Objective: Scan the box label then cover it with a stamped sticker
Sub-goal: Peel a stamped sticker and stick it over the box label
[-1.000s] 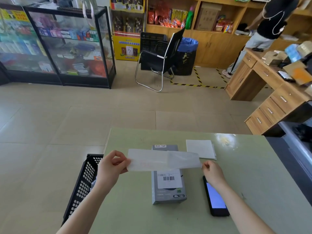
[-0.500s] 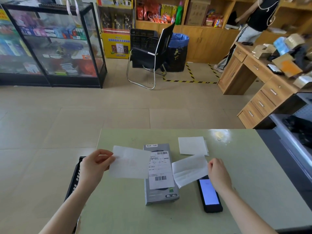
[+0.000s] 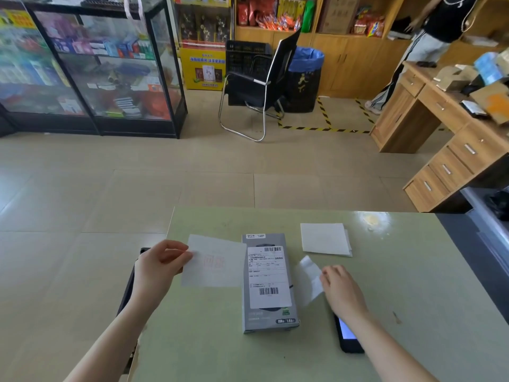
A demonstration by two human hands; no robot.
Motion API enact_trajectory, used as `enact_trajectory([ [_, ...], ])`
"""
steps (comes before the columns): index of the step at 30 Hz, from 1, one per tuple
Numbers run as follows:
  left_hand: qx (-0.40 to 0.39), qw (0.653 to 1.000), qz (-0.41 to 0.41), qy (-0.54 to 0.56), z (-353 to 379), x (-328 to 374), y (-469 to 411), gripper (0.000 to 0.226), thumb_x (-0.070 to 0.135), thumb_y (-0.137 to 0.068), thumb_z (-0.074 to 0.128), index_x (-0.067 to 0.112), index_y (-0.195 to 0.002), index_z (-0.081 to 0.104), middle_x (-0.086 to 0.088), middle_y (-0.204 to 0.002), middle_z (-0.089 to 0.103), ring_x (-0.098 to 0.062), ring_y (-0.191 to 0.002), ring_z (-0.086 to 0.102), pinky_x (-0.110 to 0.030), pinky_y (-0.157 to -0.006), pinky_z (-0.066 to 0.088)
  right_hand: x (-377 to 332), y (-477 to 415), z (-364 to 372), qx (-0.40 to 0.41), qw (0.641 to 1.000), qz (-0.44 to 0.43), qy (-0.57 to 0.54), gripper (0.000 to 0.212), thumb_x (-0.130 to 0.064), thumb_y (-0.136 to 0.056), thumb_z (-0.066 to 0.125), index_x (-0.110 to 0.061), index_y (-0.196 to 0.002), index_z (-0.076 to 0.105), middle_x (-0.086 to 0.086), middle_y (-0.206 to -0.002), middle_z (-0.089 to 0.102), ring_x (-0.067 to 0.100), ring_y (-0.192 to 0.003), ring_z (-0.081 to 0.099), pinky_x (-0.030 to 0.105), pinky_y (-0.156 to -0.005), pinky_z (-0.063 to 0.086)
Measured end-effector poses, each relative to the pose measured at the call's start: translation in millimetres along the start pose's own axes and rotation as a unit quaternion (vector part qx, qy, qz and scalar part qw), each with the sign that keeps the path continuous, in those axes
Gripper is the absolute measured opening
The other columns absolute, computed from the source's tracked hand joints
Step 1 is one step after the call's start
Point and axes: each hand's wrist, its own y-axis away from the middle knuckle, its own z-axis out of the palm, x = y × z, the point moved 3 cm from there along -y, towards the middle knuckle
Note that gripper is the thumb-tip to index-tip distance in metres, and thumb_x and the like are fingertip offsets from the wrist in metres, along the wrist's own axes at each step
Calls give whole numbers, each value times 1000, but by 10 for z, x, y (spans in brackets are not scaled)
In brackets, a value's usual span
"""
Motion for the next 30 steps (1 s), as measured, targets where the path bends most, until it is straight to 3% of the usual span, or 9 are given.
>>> enact_trajectory([
  [2, 6, 1000, -1, 0, -20, -10, 2, 21, 14, -76, 81, 32, -72, 71, 13, -70, 76, -2, -57, 68, -15, -57, 55, -165, 38, 74, 18, 999, 22, 42, 40, -32, -96, 40, -19, -134, 43, 9, -139, 43, 27, -117, 49, 36, -89, 46],
  [4, 12, 1000, -2, 3, -47, -27, 5, 21, 13, -76, 80, 31, -73, 71, 12, -71, 76, -3, -56, 67, -21, -61, 55, -387, 105, 104, 57, 996, 33, 57, 57, -32, -95, 43, -16, -146, 24, 17, -154, 21, 31, -128, 41, 39, -97, 42],
  [8, 25, 1000, -4, 8, -102, -74, 20, 23, 12, -76, 80, 33, -73, 71, 12, -71, 76, -2, -56, 66, -22, -62, 55, -923, 276, 378, 10, 996, -80, 39, 64, -49, -93, 36, -22, -148, 18, 13, -159, 8, 30, -143, 18, 43, -111, 28],
  [11, 33, 999, -5, 8, -147, -116, 41, 25, 12, -76, 80, 35, -73, 71, 13, -72, 76, -3, -59, 69, -22, -62, 55, -1209, 417, 617, -44, 995, -67, 59, 80, -70, -82, 31, -25, -147, 18, 11, -160, 3, 30, -145, 10, 55, -112, 14],
  [14, 39, 999, -9, 8, -202, -158, 61, 23, 13, -77, 80, 34, -74, 71, 14, -73, 76, -3, -61, 70, -14, -55, 55, -1341, 493, 774, -77, 994, -34, 76, 107, -81, -68, 38, -20, -149, 4, 13, -159, -7, 36, -145, -3, 66, -108, 6],
  [18, 46, 999, -7, 6, -250, -191, 77, 19, 10, -77, 79, 28, -76, 71, 13, -71, 76, -2, -61, 70, -10, -55, 54, -1340, 486, 855, -105, 993, -12, 47, 109, -73, -69, 47, -23, -148, -10, 8, -157, -22, 34, -144, -18, 70, -106, 12],
  [22, 52, 999, -8, 10, -283, -194, 87, 17, 9, -77, 79, 24, -79, 72, 14, -72, 76, -1, -59, 70, -7, -53, 51, -1269, 449, 750, -97, 995, 0, -12, 103, -67, -68, 49, -29, -148, -3, 0, -158, -17, 28, -145, -14, 64, -108, 18],
  [25, 57, 998, -3, 13, -292, -173, 80, 17, 8, -77, 79, 23, -80, 72, 14, -72, 76, -1, -60, 70, -5, -52, 49, -1226, 423, 638, -85, 989, 0, -119, 105, -70, -62, 51, -32, -148, 4, -7, -159, -11, 19, -146, -4, 53, -112, 25],
  [30, 63, 998, 9, 15, -276, -98, 68, 18, 7, -77, 79, 24, -78, 71, 15, -70, 76, 0, -56, 69, -4, -53, 49, -1165, 523, 603, -143, 933, -39, -329, 98, -54, -62, 66, -39, -146, 18, -17, -157, 4, -5, -135, 19, 26, -111, 26],
])
